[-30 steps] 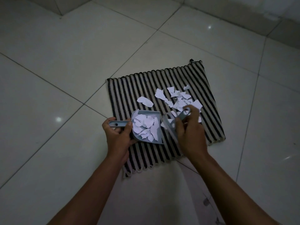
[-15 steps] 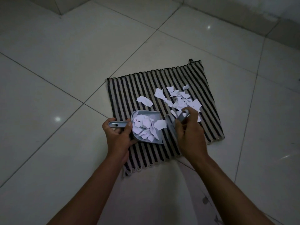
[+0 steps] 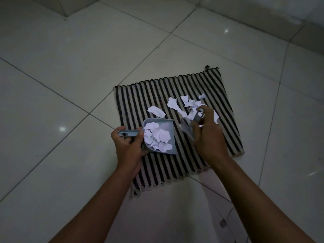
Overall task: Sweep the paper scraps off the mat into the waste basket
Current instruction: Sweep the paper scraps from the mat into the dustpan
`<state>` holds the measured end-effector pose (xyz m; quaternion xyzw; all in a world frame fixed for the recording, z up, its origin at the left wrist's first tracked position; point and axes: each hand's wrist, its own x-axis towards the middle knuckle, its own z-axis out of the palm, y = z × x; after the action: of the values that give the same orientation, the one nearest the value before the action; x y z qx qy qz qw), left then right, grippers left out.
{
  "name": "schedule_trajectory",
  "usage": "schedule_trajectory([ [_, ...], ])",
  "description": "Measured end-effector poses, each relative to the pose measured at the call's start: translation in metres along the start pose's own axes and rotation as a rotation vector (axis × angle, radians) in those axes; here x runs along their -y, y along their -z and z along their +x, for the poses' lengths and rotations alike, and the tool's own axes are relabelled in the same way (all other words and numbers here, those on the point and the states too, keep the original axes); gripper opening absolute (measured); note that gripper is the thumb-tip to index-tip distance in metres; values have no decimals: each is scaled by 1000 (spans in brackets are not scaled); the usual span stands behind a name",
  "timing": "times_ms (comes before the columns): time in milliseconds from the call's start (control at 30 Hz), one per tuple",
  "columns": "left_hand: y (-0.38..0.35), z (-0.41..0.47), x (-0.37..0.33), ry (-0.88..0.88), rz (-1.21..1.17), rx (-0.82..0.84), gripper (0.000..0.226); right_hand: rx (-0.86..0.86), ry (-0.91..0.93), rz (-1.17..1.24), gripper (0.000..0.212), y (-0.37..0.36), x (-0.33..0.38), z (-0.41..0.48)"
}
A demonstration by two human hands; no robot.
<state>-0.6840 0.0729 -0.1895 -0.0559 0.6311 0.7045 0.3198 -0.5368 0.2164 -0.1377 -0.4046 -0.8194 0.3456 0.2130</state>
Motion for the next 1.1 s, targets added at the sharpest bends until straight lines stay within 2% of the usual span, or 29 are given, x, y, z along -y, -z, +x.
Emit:
schedule_trajectory([
  [67, 1, 2, -1, -4, -4, -8, 50, 2, 38, 23, 30, -3, 4, -4],
  [200, 6, 3, 1, -13, 11, -20, 50, -139, -41, 99, 34, 0, 5, 0],
  [400, 4, 4, 2, 1, -13, -34, 51, 29, -1, 63, 12, -26, 26, -19],
  [633, 12, 5, -6, -6, -97, -73, 49, -27, 76, 178, 31, -31, 39, -12],
  [867, 30, 33, -35, -78, -137, -151, 48, -130, 48, 195, 32, -34, 27, 48],
  [967, 34, 47, -40, -98, -131, -181, 48, -105, 66, 130, 34, -44, 27, 68],
  [1100, 31, 54, -38, -103, -116, -193, 48, 42, 120, 55, 32, -61, 32, 82],
])
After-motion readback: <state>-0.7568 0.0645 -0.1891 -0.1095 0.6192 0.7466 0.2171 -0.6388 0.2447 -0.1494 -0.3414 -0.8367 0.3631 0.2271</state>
